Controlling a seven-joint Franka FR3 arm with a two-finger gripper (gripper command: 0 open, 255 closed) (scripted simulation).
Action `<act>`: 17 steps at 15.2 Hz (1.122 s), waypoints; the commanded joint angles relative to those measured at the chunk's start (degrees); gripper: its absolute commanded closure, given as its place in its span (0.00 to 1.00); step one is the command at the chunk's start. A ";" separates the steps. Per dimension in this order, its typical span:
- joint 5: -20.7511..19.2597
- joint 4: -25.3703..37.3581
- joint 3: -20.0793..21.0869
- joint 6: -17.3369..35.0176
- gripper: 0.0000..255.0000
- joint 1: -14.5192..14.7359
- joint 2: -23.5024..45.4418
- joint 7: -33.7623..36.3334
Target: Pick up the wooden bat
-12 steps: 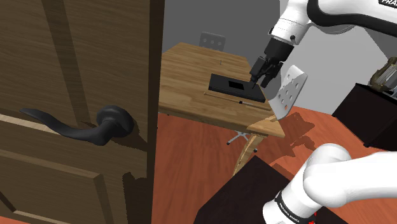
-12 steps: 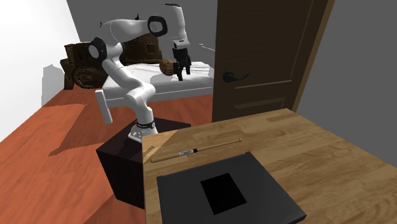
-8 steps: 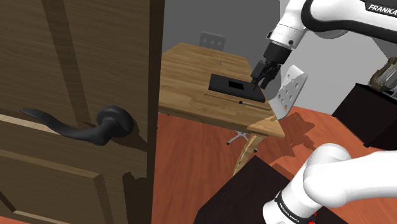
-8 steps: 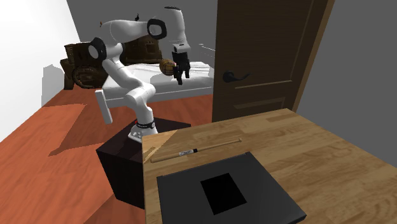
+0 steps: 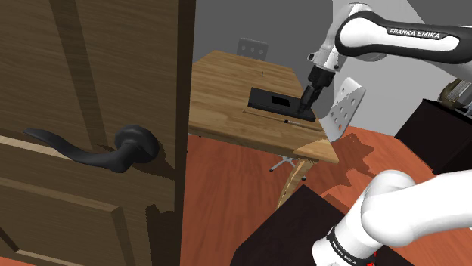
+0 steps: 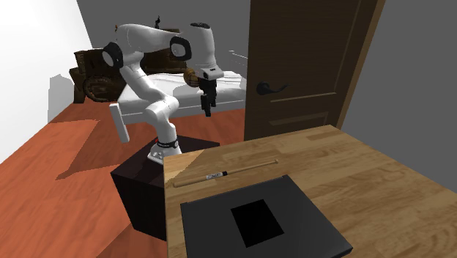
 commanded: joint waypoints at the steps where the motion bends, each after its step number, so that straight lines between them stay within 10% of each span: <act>1: -1.28 0.86 -2.53 1.66 0.00 0.44 2.83 -4.84; 17: 3.66 17.51 -19.53 14.98 0.00 4.05 36.77 -44.33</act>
